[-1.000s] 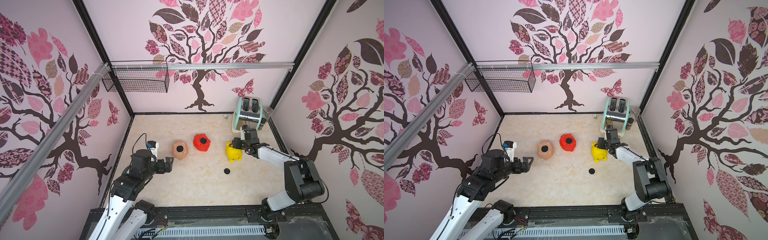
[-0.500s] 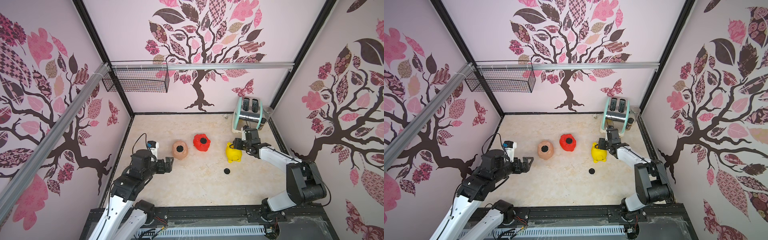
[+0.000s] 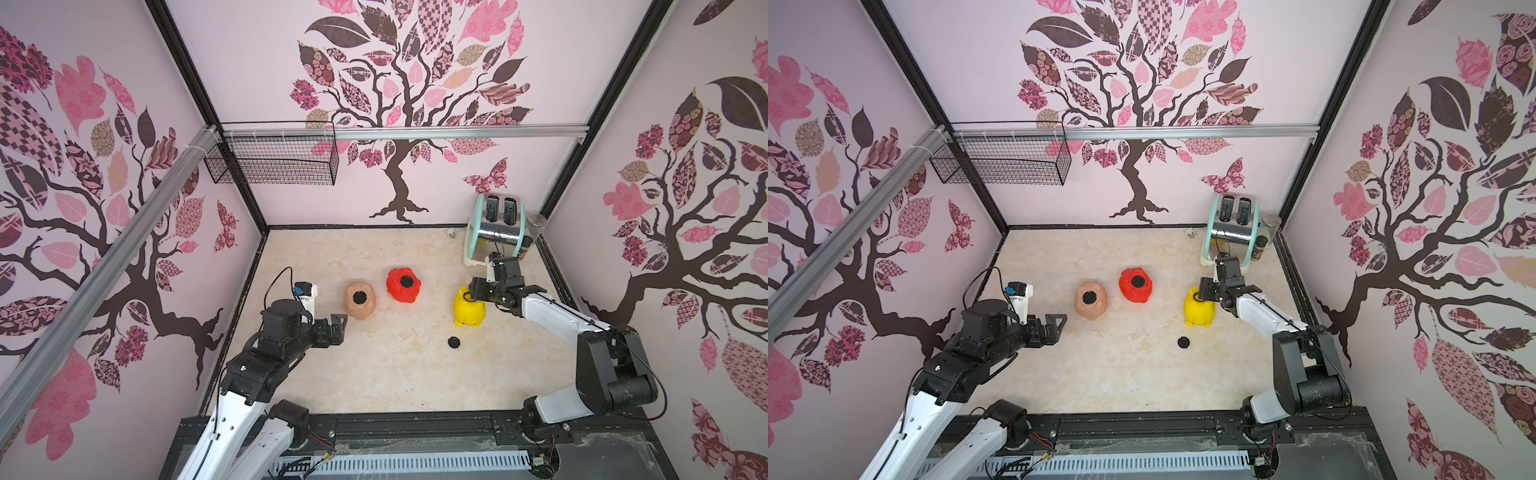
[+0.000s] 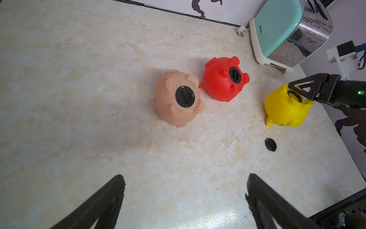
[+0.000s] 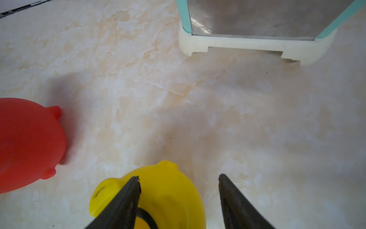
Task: Close piggy banks
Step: Turn over the piggy bank at the center of the board, then adjust the piggy bank at the center of the board.
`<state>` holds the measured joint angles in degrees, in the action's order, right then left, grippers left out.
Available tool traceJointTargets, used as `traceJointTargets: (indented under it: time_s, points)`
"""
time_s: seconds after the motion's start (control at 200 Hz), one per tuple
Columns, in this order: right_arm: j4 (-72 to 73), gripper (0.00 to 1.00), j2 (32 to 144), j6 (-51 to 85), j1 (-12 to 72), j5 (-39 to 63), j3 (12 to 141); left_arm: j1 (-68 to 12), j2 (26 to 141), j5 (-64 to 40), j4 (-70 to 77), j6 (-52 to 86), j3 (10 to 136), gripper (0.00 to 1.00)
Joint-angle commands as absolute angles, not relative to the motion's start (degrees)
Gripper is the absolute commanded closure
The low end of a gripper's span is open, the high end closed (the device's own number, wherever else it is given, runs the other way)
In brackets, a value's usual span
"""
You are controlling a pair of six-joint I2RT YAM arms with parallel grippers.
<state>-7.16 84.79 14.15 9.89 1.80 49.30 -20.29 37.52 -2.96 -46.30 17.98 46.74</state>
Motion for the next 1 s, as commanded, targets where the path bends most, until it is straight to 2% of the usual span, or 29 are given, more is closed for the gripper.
traceJointTargets:
  time_s: [0.0, 0.545, 0.78, 0.995]
  points:
    - [-9.4, 0.33, 82.6, 14.2, 9.5, 2.6, 52.0, -20.6, 37.1, -3.2, -45.3, 17.6, 46.1, 0.02]
    - [-14.9, 0.23, 77.7, 15.6, 10.0, 11.7, 53.4, -20.6, 36.7, -3.2, -45.3, 17.6, 46.1, 0.02]
    - [-20.6, 0.16, 73.3, 14.6, 13.3, 7.7, 55.2, -20.7, 36.6, -3.3, -45.2, 17.5, 46.2, 0.02]
    - [-26.5, 0.13, 72.1, 12.5, 18.0, 2.3, 57.6, -20.7, 36.2, -3.5, -45.3, 17.5, 46.1, 0.02]
